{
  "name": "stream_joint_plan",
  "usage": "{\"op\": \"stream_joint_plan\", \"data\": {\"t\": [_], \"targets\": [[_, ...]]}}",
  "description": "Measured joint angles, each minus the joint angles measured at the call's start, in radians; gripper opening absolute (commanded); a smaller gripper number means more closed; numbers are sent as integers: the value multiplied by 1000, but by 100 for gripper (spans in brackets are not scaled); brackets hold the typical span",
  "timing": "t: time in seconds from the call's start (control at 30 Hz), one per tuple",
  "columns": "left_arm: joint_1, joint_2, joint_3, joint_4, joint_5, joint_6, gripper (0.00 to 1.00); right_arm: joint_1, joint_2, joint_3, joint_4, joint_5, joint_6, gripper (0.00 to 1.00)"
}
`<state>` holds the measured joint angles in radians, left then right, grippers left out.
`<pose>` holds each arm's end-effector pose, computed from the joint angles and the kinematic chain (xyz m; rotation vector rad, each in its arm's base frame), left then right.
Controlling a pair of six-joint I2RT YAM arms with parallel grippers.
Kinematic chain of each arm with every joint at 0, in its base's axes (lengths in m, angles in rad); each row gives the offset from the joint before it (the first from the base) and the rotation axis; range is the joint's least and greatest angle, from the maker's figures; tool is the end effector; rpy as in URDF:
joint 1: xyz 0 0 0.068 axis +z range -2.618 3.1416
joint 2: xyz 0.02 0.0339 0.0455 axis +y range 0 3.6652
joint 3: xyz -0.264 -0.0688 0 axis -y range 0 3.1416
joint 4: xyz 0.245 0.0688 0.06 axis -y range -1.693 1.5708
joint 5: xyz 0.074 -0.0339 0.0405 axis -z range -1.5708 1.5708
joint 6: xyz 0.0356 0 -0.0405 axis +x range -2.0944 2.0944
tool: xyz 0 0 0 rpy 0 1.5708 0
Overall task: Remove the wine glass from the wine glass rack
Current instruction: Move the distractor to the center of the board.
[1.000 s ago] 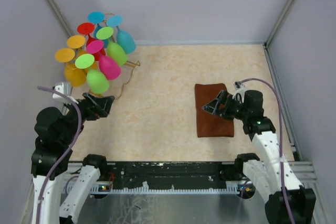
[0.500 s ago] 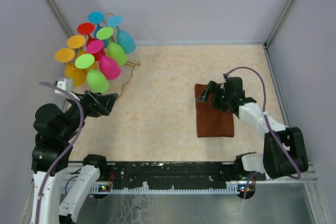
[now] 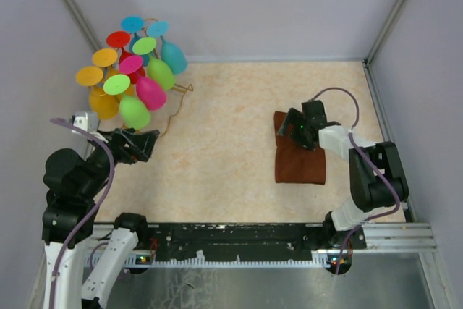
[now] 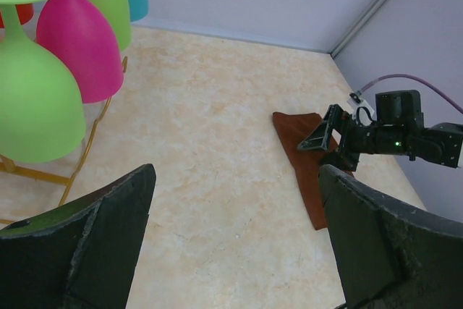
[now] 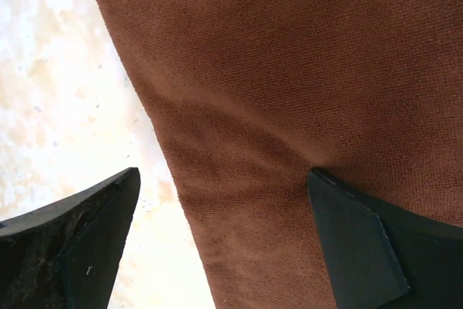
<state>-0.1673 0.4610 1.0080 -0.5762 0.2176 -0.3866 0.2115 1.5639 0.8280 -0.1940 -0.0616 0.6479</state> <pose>0.0681 -0.0193 0.4064 -0.0065 1.6325 -0.6017 0.2983 0.0663 0.1697 0.5268 2.4964 0.4242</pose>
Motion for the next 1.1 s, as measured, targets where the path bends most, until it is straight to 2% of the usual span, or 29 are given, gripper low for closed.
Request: {"op": "stream_joint_plan", "data": {"t": [0.1, 0.37, 0.67, 0.77, 0.9, 1.1], "targets": [[0, 0, -10, 2, -6, 8, 99, -35, -3, -4, 3, 30, 4, 99], [0, 15, -27, 2, -10, 22, 99, -246, -70, -64, -2, 63, 6, 99], [0, 18, -28, -7, -25, 48, 99, -274, -137, -67, -92, 109, -62, 99], [0, 17, -26, -14, -44, 51, 99, -274, -260, -112, -71, 21, -85, 99], [0, 21, -16, -34, -80, 36, 99, -274, -525, -222, 6, -200, -100, 99], [0, 104, 66, -93, -148, -16, 99, -273, -842, -319, 98, -459, -61, 99]]}}
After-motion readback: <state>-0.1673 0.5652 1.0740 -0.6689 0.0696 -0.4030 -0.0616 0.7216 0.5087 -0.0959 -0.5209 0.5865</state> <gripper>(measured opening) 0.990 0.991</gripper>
